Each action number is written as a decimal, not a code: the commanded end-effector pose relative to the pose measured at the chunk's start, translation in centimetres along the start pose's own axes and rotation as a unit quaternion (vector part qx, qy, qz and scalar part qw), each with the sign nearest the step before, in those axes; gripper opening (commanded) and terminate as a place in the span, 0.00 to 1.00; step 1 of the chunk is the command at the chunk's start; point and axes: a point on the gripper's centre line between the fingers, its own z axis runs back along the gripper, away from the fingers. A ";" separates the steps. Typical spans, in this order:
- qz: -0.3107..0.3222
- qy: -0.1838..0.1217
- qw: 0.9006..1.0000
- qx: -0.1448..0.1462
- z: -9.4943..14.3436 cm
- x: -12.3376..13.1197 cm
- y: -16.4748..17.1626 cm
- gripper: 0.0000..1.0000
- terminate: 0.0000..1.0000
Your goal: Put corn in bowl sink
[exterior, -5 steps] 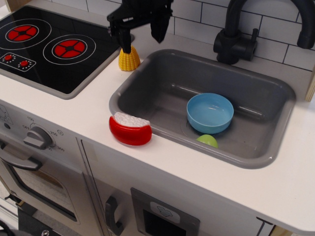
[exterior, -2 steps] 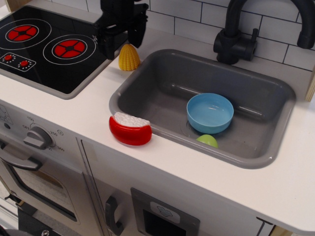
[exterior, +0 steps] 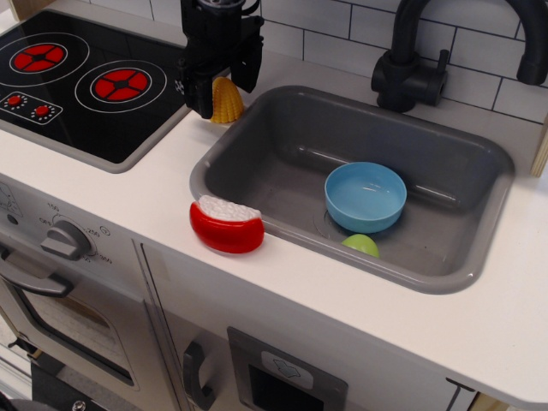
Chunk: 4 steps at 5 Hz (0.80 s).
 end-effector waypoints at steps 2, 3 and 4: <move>0.014 -0.038 0.999 -0.013 1.6 -0.1 -0.2 0.00 0.00; 0.024 -0.022 0.999 -0.021 3.8 -0.8 -0.7 0.00 0.00; 0.013 -0.011 1.000 -0.018 5.9 -2.7 -0.9 0.00 0.00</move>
